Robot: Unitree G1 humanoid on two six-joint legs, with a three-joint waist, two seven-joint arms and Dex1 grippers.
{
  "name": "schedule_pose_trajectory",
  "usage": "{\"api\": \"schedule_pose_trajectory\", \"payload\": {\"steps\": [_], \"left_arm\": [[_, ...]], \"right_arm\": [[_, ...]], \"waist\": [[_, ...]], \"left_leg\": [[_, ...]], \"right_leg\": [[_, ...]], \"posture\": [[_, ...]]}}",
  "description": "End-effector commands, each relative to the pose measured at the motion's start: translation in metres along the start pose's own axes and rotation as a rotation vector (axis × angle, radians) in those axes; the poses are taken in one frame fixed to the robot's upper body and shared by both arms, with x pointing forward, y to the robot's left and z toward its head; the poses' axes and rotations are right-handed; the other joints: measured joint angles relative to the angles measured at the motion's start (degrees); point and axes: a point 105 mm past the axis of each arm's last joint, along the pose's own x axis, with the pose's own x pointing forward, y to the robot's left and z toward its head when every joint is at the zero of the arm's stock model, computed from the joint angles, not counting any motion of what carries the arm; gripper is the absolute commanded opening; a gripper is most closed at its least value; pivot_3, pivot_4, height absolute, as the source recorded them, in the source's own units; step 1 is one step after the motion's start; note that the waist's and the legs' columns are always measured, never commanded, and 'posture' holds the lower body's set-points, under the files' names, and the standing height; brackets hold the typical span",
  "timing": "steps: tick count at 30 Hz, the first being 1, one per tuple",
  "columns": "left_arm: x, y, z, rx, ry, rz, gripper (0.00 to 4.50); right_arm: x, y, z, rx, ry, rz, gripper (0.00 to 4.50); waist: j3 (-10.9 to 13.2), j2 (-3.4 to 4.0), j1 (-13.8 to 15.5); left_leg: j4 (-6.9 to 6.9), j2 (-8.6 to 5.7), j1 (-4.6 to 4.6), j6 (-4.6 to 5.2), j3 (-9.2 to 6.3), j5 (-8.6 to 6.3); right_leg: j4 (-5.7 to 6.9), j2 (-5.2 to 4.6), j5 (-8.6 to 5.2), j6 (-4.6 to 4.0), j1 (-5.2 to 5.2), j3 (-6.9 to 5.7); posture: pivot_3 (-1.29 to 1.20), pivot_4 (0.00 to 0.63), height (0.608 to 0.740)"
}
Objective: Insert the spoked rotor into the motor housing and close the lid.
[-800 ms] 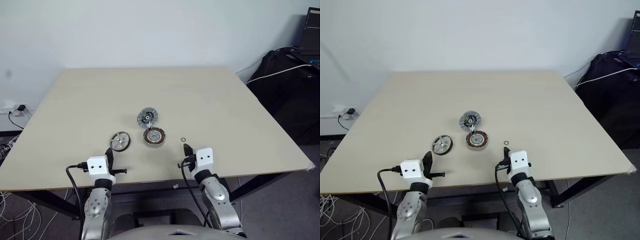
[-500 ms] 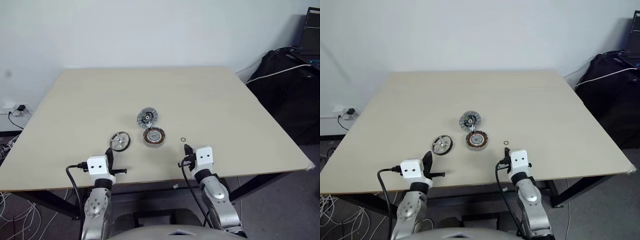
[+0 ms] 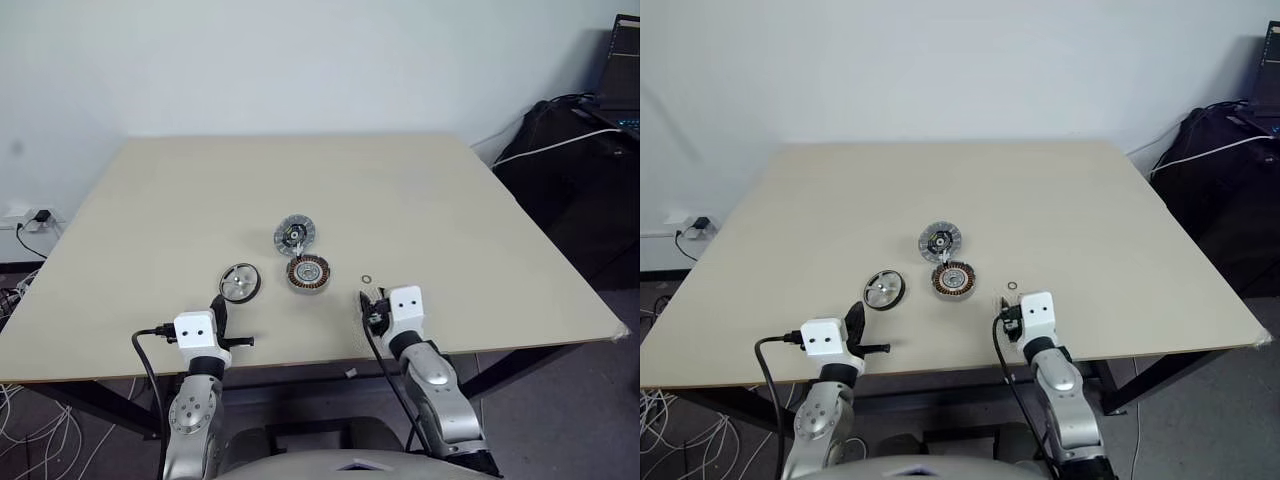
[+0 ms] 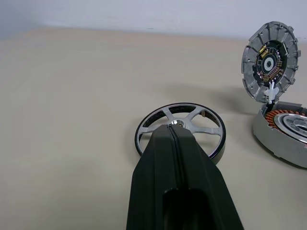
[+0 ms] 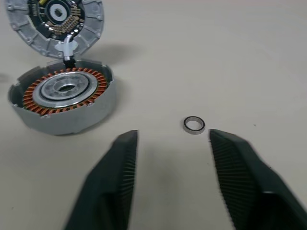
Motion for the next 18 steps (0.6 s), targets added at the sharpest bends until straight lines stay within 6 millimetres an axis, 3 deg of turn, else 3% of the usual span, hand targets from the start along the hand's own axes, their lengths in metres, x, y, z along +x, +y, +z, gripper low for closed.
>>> {"api": "schedule_pose_trajectory", "payload": {"steps": [1, 10, 15, 18], "left_arm": [[0.004, -0.002, 0.008, 0.008, -0.034, -0.008, 0.00], [0.005, -0.002, 0.006, 0.009, -0.030, -0.009, 0.00], [0.005, -0.002, 0.006, 0.009, -0.029, -0.009, 0.00], [0.005, -0.002, 0.005, 0.010, -0.029, -0.010, 0.00]], "right_arm": [[0.006, -0.004, 0.023, -0.003, -0.050, -0.037, 3.42], [0.021, -0.002, 0.035, 0.025, -0.016, -0.004, 3.42], [0.034, -0.004, 0.037, 0.002, 0.016, -0.032, 4.48], [0.042, -0.005, 0.038, -0.002, 0.028, -0.049, 4.48]], "waist": [[0.0, 0.00, 0.0], [0.0, 0.01, 0.0], [0.0, 0.01, -0.1], [0.0, 0.01, -0.1]], "left_leg": [[0.00, 0.00, 0.00, -0.01, 0.00, 0.00], [0.00, -0.02, -0.02, -0.14, -0.01, 0.08], [0.00, -0.03, -0.02, -0.15, -0.01, 0.09], [0.00, -0.04, -0.02, -0.16, 0.00, 0.09]], "right_leg": [[0.00, 0.00, 0.00, 0.00, 0.00, 0.00], [-0.01, 0.01, 0.00, 0.00, -0.01, -0.01], [-0.01, 0.03, 0.00, 0.00, -0.01, -0.01], [-0.01, 0.03, 0.01, 0.00, 0.00, 0.00]], "posture": [[0.00, 0.000, 0.740], [0.00, 0.000, 0.740], [0.00, 0.000, 0.740], [0.00, 0.000, 0.740]]}}
